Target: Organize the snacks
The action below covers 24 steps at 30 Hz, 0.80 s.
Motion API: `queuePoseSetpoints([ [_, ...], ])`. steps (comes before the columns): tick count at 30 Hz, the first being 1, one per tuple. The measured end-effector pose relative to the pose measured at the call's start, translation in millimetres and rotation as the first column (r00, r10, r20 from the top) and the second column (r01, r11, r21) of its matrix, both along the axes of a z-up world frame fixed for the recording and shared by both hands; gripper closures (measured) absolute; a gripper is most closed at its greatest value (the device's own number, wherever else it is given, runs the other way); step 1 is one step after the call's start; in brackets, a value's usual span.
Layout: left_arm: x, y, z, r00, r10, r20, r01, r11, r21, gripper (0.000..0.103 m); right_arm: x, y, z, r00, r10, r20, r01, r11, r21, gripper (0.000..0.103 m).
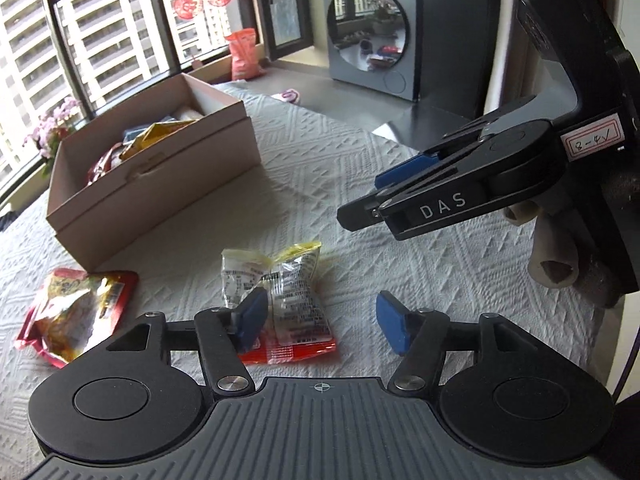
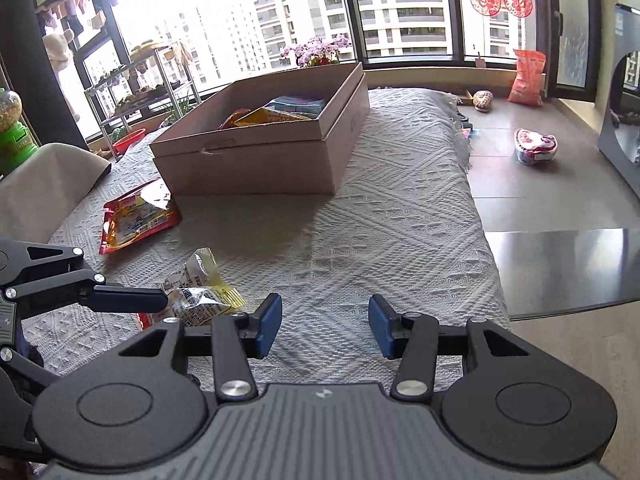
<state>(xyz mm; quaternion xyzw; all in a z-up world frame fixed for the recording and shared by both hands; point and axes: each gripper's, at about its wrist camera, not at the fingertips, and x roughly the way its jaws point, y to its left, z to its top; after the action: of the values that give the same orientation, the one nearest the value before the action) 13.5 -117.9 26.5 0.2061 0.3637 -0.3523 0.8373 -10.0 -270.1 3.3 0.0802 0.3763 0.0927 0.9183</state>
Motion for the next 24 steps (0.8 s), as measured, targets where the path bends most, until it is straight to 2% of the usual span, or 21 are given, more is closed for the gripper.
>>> queuePoseSetpoints([
  [2, 1.0, 5.7, 3.0, 0.999, 0.028, 0.022, -0.028, 0.999, -0.030, 0.040, -1.0, -0.8, 0.0, 1.000, -0.001, 0.002, 0.001, 1.000, 0.002, 0.055],
  [5, 3.0, 14.3, 5.2, 0.987, 0.112, 0.111, -0.111, 0.994, -0.022, 0.043, -2.4, -2.2, 0.1, 1.000, -0.005, 0.004, 0.005, 1.000, 0.004, 0.055],
  [8, 20.2, 22.1, 1.4, 0.986, 0.161, 0.044, -0.159, 0.986, -0.042, 0.042, -2.6, -1.1, 0.7, 1.000, -0.007, 0.005, 0.007, 1.000, -0.003, 0.055],
  [11, 31.9, 20.4, -0.1, 0.987, 0.161, -0.002, -0.160, 0.982, -0.097, 0.042, -1.1, 1.8, 2.8, 1.000, -0.008, 0.009, 0.008, 1.000, -0.016, 0.054],
  [14, 41.1, 15.3, -2.0, 0.985, 0.145, -0.092, -0.159, 0.974, -0.159, 0.041, 1.7, 4.9, 6.7, 1.000, -0.011, 0.015, 0.012, 0.999, -0.033, 0.052],
  [16, 42.2, 9.9, -3.5, 0.985, 0.138, -0.107, -0.156, 0.972, -0.176, 0.041, 3.6, 8.5, 10.5, 1.000, -0.016, 0.026, 0.018, 0.998, -0.057, 0.049],
  [19, 42.8, 2.7, -6.9, 0.985, 0.148, -0.091, -0.162, 0.972, -0.172, 0.040, 4.2, 10.7, 17.2, 0.998, -0.033, 0.048, 0.037, 0.995, -0.095, 0.049],
  [21, 42.5, -5.1, -13.3, 0.987, 0.140, -0.079, -0.150, 0.977, -0.152, 0.034, 3.6, 9.6, 21.6, 0.997, -0.043, 0.063, 0.049, 0.993, -0.107, 0.049],
  [24, 34.6, -18.2, -17.5, 0.994, 0.111, -0.012, -0.112, 0.989, -0.102, 0.032, 3.7, 6.7, 25.6, 0.996, -0.050, 0.067, 0.057, 0.993, -0.100, 0.048],
])
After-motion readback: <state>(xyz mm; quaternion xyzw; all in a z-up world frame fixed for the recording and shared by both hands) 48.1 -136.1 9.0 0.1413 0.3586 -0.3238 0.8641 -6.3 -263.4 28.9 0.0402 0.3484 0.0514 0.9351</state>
